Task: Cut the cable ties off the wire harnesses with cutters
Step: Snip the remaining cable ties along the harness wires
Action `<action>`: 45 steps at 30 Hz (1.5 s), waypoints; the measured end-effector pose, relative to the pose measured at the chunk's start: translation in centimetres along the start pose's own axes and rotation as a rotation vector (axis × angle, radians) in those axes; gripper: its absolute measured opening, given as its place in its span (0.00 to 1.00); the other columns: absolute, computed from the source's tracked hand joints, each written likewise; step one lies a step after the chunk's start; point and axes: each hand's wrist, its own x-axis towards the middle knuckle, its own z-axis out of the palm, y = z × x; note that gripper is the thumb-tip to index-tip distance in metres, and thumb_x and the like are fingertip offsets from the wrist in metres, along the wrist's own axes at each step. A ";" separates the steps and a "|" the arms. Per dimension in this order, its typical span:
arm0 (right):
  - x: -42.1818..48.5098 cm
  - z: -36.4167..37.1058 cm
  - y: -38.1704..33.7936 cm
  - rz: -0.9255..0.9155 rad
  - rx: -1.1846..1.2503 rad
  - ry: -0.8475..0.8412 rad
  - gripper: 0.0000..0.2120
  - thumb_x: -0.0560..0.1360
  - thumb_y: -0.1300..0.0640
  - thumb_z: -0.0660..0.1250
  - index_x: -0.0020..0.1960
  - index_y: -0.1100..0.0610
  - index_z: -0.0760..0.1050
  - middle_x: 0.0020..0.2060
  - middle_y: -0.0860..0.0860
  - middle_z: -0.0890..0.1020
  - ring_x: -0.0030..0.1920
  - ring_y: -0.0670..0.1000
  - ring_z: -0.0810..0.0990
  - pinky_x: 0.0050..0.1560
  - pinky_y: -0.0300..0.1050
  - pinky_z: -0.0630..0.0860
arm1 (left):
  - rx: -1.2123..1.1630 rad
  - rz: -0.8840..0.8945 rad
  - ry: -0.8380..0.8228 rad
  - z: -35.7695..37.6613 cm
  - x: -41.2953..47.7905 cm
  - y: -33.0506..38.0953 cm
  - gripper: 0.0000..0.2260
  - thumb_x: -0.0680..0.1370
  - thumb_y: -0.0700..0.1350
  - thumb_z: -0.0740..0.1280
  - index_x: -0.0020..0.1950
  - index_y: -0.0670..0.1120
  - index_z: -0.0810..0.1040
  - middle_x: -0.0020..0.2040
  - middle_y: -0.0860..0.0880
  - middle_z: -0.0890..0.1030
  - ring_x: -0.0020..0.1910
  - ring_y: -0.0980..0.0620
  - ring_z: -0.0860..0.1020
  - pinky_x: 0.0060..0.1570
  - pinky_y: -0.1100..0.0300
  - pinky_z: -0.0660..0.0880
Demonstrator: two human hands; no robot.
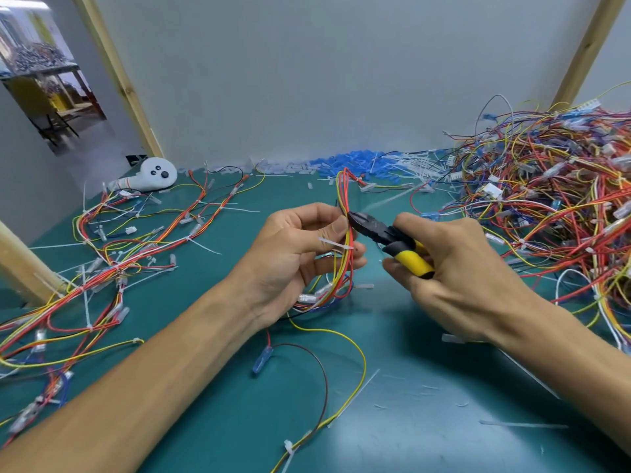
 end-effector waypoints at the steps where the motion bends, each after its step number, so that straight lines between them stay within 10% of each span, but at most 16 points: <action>1: 0.0 0.1 -0.1 0.009 0.032 0.004 0.12 0.76 0.52 0.71 0.42 0.48 0.67 0.27 0.51 0.70 0.31 0.54 0.65 0.32 0.53 0.68 | 0.000 -0.009 -0.012 -0.1 0.0 0.1 0.02 0.72 0.41 0.72 0.41 0.42 0.84 0.36 0.45 0.81 0.35 0.47 0.85 0.40 0.54 0.84; 17: 0.3 -1.0 -1.3 -0.151 -0.333 0.032 0.13 0.74 0.53 0.72 0.56 0.56 0.79 0.45 0.51 0.75 0.45 0.60 0.74 0.43 0.57 0.74 | 0.075 0.023 0.086 -0.1 0.2 0.8 0.04 0.81 0.38 0.66 0.47 0.41 0.79 0.35 0.50 0.79 0.29 0.56 0.72 0.27 0.65 0.72; 29: 0.3 -1.4 -1.8 -0.093 -0.275 0.061 0.20 0.72 0.45 0.58 0.52 0.52 0.85 0.36 0.43 0.73 0.34 0.61 0.76 0.33 0.49 0.73 | 0.074 0.036 0.079 -0.3 0.4 0.3 0.02 0.77 0.38 0.69 0.47 0.40 0.80 0.34 0.50 0.78 0.28 0.57 0.72 0.28 0.65 0.74; 38: 0.1 -0.4 -1.0 0.082 0.068 0.068 0.06 0.75 0.59 0.74 0.40 0.58 0.80 0.30 0.60 0.68 0.32 0.51 0.59 0.29 0.50 0.62 | 0.109 0.031 0.075 -0.7 0.4 0.4 0.07 0.73 0.44 0.73 0.47 0.42 0.82 0.39 0.48 0.82 0.31 0.55 0.74 0.30 0.63 0.75; 45: 0.2 -0.4 -0.7 0.084 0.099 0.181 0.08 0.74 0.58 0.77 0.40 0.50 0.79 0.27 0.50 0.72 0.30 0.47 0.62 0.29 0.37 0.60 | 0.090 0.032 0.072 -0.8 0.3 1.0 0.07 0.73 0.45 0.72 0.48 0.43 0.81 0.40 0.48 0.83 0.33 0.54 0.76 0.30 0.62 0.75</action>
